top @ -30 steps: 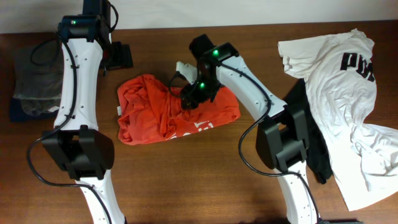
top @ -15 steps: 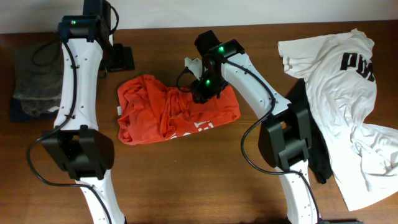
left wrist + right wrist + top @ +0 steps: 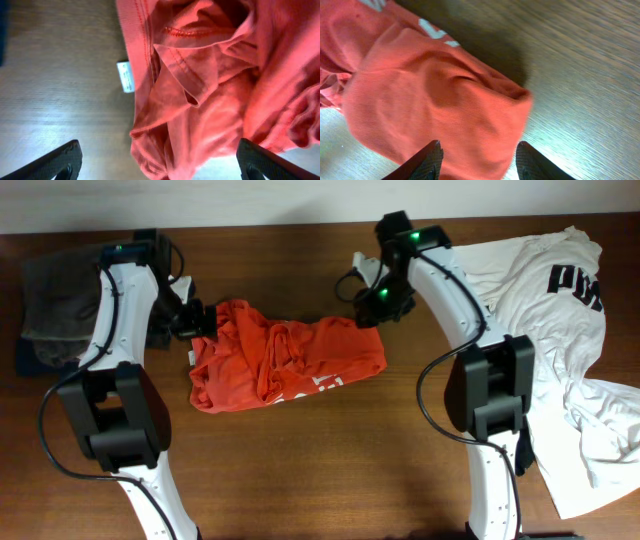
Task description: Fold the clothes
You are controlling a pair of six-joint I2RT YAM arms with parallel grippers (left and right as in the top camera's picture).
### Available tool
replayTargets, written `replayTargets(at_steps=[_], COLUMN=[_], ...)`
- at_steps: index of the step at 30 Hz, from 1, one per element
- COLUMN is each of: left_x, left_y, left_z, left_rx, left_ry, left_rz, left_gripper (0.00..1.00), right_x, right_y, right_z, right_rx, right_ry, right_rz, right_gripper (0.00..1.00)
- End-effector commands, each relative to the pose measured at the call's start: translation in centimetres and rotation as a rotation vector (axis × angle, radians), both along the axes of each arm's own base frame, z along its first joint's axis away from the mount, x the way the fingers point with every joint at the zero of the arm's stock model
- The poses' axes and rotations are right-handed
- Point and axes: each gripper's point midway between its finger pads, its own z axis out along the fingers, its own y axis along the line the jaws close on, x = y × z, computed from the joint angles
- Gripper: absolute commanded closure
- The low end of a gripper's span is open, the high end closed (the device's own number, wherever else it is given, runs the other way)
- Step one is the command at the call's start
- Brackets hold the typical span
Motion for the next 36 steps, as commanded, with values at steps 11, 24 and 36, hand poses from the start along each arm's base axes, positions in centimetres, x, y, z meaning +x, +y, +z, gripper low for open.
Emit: replayTargets(at_steps=[11,24,36], left_x=[-1.8,-1.4,-0.6], left_y=[-2.1,-0.5,-0.4], left_z=[-6.8,-9.1,-7.8], left_rx=[-0.128,-0.122,-0.145], left_ry=[-0.014,-0.065,-0.11], left_rz=[-0.159,-0.12,-0.084], left_gripper=[0.11,0.56,0.99], right_x=[0.1,0.0,-0.6], right_y=[-0.4,-0.7,-1.2], right_z=[2.6,2.5,2.3], right_rx=[0.044,0.023,-0.003], right_ry=[-0.033,-0.028,-0.007], right_rz=[-0.017,-0.019,-0.021], right_gripper=[0.48,0.48,0.49])
